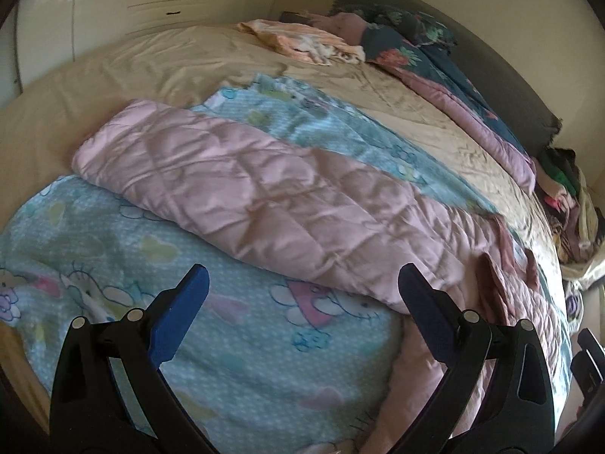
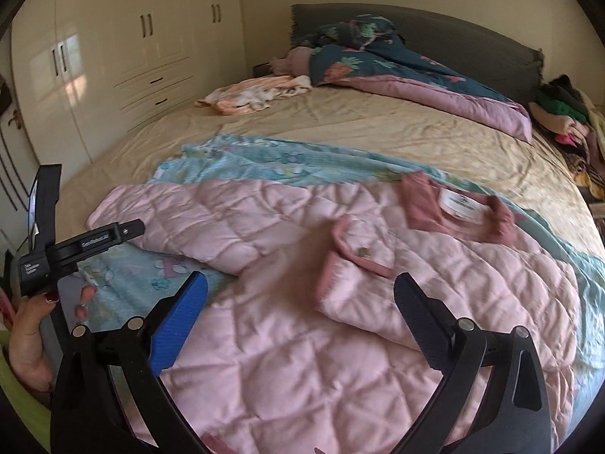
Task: Fold large clothes
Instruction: 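Move the left gripper to the other sleeve and grasp its cuff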
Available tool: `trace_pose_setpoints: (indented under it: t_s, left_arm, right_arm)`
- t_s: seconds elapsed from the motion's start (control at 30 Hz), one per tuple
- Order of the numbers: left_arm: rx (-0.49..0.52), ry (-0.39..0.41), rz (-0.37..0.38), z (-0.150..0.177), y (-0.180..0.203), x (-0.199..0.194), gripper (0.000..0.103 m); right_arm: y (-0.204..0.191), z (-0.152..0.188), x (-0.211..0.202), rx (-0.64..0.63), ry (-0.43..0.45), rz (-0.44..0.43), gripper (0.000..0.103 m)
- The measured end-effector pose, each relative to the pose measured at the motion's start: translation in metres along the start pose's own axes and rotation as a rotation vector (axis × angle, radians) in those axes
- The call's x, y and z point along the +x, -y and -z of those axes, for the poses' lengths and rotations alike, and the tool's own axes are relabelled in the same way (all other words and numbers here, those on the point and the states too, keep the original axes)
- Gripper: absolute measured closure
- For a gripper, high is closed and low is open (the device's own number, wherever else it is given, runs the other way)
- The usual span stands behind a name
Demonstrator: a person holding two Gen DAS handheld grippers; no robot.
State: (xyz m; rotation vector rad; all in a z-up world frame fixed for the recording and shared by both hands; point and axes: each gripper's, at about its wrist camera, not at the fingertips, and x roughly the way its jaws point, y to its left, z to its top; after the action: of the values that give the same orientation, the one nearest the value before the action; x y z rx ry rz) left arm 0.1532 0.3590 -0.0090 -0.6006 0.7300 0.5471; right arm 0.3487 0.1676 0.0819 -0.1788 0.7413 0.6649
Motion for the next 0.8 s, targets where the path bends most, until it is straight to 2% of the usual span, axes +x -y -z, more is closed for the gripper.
trace_pose_setpoints:
  t_s: [0.47, 0.67, 0.8]
  left_arm:
    - [-0.152, -0.012, -0.119, -0.029, -0.064, 0.040, 0.009]
    - [-0.261, -0.048, -0.125, -0.034, -0.091, 0.067, 0.009]
    - [-0.309, -0.032, -0.123, -0.041, -0.100, 0.074, 0.009]
  right_arm:
    - [-0.058, -0.017, 0.060, -0.096, -0.052, -0.061, 0.005]
    - [-0.059, -0.013, 0.069, -0.075, -0.062, -0.081, 0.005]
    - [-0.050, -0.008, 0.071, -0.058, -0.073, -0.074, 0.005]
